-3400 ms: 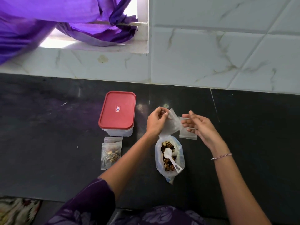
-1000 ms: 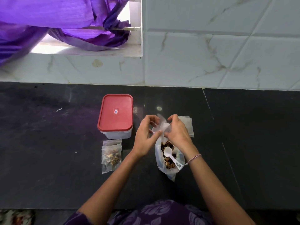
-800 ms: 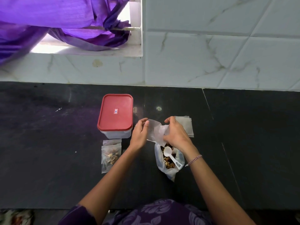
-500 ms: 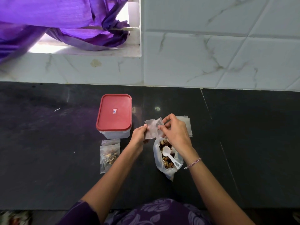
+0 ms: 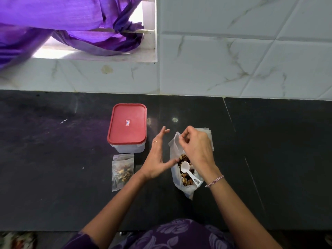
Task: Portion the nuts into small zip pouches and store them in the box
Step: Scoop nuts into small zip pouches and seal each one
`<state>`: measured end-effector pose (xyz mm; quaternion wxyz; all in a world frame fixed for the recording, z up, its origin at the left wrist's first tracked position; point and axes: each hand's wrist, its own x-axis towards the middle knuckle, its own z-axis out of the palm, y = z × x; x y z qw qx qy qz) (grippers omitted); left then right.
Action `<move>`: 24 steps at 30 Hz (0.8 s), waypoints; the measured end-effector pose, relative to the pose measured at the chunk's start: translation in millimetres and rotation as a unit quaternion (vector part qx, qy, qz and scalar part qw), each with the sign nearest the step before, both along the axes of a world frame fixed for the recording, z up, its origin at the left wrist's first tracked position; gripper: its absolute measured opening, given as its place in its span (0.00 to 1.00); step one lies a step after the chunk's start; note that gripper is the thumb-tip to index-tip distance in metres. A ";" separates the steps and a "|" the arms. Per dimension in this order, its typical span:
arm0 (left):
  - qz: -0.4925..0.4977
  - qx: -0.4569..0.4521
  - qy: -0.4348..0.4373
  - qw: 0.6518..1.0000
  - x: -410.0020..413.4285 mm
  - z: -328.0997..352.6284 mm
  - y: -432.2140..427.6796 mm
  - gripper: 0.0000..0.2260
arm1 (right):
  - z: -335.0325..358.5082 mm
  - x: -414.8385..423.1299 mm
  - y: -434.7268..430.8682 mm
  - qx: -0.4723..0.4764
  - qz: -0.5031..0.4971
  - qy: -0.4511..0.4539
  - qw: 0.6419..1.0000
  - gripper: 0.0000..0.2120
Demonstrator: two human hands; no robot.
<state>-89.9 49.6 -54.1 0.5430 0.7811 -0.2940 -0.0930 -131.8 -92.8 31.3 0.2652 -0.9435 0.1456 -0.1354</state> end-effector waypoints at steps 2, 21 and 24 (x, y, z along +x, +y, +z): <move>-0.036 0.009 -0.019 0.999 -1.1 0.3 -2.2 0.49 | 0.0 -2.1 2.6 -0.002 0.014 0.023 1.000 0.05; 0.040 0.030 0.003 0.999 -13.0 -22.0 10.6 0.28 | -76.4 -61.4 -19.8 -0.049 -0.007 0.274 0.960 0.15; 0.034 0.049 0.005 0.998 -14.3 -24.1 12.2 0.28 | -72.4 -63.6 -18.4 -0.070 -0.020 0.240 0.968 0.11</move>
